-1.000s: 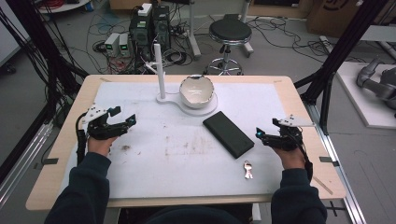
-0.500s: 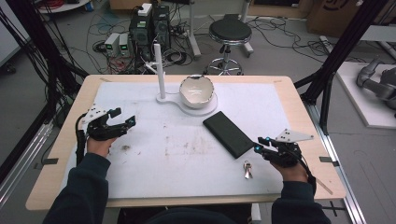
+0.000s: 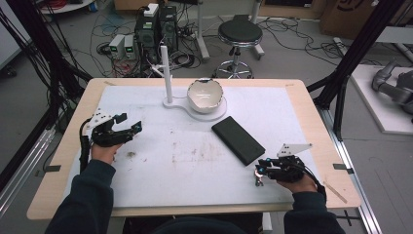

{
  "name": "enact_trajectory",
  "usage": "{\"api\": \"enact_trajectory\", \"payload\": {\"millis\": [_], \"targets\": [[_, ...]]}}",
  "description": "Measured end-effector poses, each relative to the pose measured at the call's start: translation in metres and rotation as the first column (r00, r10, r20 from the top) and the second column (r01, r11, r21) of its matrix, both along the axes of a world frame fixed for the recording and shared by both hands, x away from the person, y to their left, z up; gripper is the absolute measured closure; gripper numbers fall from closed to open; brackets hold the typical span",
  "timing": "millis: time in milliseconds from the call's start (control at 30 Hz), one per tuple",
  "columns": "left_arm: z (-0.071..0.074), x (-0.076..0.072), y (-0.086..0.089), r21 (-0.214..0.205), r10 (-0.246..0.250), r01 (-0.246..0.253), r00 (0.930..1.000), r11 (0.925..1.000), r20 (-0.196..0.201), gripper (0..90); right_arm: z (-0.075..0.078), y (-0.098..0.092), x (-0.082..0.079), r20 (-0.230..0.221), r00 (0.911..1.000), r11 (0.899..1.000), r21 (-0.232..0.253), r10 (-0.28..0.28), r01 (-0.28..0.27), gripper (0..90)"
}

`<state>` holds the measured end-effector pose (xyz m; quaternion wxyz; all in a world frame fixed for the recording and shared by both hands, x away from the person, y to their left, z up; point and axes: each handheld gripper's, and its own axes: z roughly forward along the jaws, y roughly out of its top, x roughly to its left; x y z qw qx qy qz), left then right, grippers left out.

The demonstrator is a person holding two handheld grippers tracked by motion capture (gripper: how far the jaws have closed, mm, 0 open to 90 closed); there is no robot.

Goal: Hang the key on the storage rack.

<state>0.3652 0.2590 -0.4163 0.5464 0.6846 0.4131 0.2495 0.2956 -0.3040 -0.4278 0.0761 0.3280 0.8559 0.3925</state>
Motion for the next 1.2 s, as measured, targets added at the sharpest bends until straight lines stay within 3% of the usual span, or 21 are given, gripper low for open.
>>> {"api": "enact_trajectory", "payload": {"millis": [67, 200, 267, 400, 533, 700, 733, 833, 900, 1067, 1200], "targets": [[0.000, 0.000, 0.000, -0.001, 0.001, -0.001, 1.0000, 1.0000, 0.000, 25.2, -0.001, 0.001, 0.000, -0.010, 0.9999, 1.000, -0.006, 0.005, -0.005, 71.0], [0.000, 0.000, 0.000, 0.003, -0.001, 0.001, 1.0000, 1.0000, -0.005, 25.3, -0.004, 0.002, 0.001, -0.026, 0.9996, 0.999, -0.038, 0.014, -0.015, 79.5], [-0.001, 0.000, 0.000, 0.002, -0.002, 0.002, 1.0000, 1.0000, -0.006, 25.4, -0.005, 0.002, 0.002, -0.040, 0.9986, 0.998, -0.047, 0.035, -0.037, 88.3], [-0.001, 0.000, -0.001, 0.007, 0.000, 0.000, 1.0000, 1.0000, -0.008, 25.6, -0.004, 0.004, 0.001, -0.028, 0.9984, 0.997, -0.066, 0.049, -0.050, 88.8], [-0.001, 0.001, 0.000, 0.007, 0.002, -0.002, 0.9999, 1.0000, -0.011, 25.6, -0.001, 0.004, 0.001, -0.012, 0.9993, 0.998, -0.052, 0.036, -0.037, 89.5], [-0.001, 0.000, 0.000, 0.013, 0.001, -0.001, 0.9999, 0.9999, -0.016, 25.8, 0.005, 0.004, 0.001, 0.028, 0.9991, 0.999, -0.021, 0.033, -0.033, 89.9], [-0.001, 0.000, 0.000, 0.013, 0.002, -0.002, 0.9998, 0.9999, -0.018, 25.8, 0.011, 0.005, 0.000, 0.063, 0.9973, 0.999, 0.021, 0.037, -0.039, 90.0], [-0.001, 0.000, 0.000, 0.014, 0.004, -0.003, 0.9998, 0.9999, -0.019, 25.9, 0.017, 0.008, -0.001, 0.094, 0.9946, 0.998, 0.045, 0.045, -0.049, 90.0], [-0.002, 0.000, 0.000, 0.016, 0.003, -0.003, 0.9998, 0.9999, -0.021, 26.0, 0.026, 0.016, 0.000, 0.143, 0.9879, 0.995, 0.071, 0.060, -0.070, 90.0], [-0.002, -0.001, 0.002, 0.013, 0.011, -0.010, 0.9997, 0.9999, -0.024, 26.0, 0.036, 0.032, 0.006, 0.192, 0.9772, 0.987, 0.115, 0.092, -0.115, 90.0], [-0.003, -0.001, 0.004, 0.011, 0.014, -0.014, 0.9995, 0.9998, -0.027, 26.3, 0.046, 0.048, 0.015, 0.236, 0.9652, 0.984, 0.111, 0.112, -0.142, 90.0]]}}
